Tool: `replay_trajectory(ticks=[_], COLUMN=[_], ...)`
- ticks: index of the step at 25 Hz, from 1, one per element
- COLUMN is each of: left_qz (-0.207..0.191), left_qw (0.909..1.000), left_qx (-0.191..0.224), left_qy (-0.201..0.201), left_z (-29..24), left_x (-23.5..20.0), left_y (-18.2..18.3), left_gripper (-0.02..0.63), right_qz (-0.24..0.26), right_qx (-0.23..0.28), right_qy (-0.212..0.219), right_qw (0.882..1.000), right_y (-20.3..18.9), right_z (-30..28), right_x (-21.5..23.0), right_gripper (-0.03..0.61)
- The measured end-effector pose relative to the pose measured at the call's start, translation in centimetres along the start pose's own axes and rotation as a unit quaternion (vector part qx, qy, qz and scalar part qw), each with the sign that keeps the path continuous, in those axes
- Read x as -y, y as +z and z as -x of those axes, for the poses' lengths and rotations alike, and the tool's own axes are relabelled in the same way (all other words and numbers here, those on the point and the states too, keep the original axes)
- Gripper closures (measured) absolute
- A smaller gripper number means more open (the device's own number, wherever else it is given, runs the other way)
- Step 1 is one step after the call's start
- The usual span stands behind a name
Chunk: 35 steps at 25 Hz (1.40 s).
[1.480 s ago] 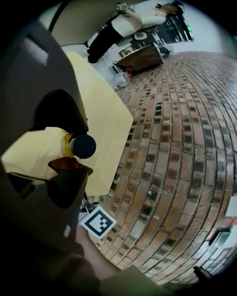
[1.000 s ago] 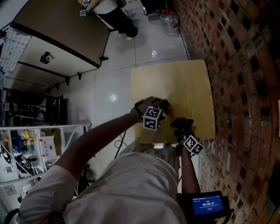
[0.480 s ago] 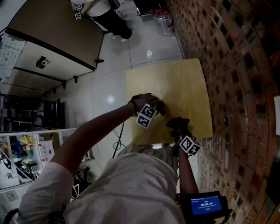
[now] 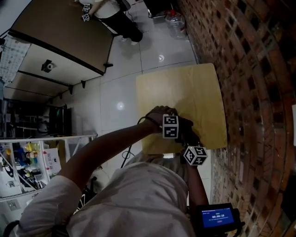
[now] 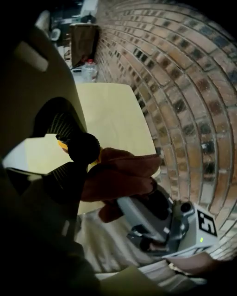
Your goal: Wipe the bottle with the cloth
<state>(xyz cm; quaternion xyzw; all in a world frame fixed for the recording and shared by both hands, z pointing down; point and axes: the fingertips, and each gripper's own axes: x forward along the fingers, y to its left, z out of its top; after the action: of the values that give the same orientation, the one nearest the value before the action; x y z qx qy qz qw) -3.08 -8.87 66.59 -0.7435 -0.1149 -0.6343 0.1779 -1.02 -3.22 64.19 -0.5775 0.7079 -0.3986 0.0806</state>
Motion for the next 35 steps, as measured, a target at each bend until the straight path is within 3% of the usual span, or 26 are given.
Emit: replay_trajectory(ticks=[4,6,12,16,21,24,27,30,35], left_qz=[0.151,0.190,0.254,0.273,0.296,0.320,0.346,0.323,0.191], left_qw=[0.9885,0.9817,0.9660,0.9599,0.9530,0.9457,0.9357,0.9428,0.9765], left_qx=[0.001,-0.001,0.006,0.007,0.007,0.012,0.042,0.053,0.083], left_qy=[-0.007,-0.007,-0.047,-0.061,-0.061,-0.056,-0.052,-0.064,-0.054], left_z=[-0.2,-0.2,0.3,0.5,0.6,0.4,0.7,0.8,1.8], left_x=[0.1,-0.1,0.3,0.6,0.2,-0.4,-0.8,0.2,0.7], left_y=[0.9,0.9,1.0,1.4,1.4,1.3,1.2,0.1,0.1], left_gripper=[0.442,0.445,0.445,0.448,0.448,0.444,0.439,0.363,0.333], right_qz=[-0.017,-0.028,-0.047,-0.071,-0.104,-0.147,-0.151,-0.155,-0.166], right_qx=[-0.008,-0.007,-0.059,-0.101,-0.189,-0.213,-0.201,-0.185,-0.170], right_qy=[0.019,0.008,-0.048,-0.079,-0.119,-0.116,-0.098,-0.094,-0.097], right_qw=[1.000,1.000,0.996,0.989,0.969,0.959,0.963,0.966,0.967], right_y=[-0.9,-1.1,-4.2,-6.3,-9.4,-10.3,-9.4,-9.8,-11.3], right_z=[-1.8,-2.4,-3.2,-4.2,-6.5,-7.4,-6.7,-5.1,-1.0], right_x=[-0.5,0.3,3.5,6.0,9.0,10.2,9.9,9.8,9.6], right_gripper=[0.499,0.499,0.500,0.500,0.500,0.500,0.500,0.500,0.500])
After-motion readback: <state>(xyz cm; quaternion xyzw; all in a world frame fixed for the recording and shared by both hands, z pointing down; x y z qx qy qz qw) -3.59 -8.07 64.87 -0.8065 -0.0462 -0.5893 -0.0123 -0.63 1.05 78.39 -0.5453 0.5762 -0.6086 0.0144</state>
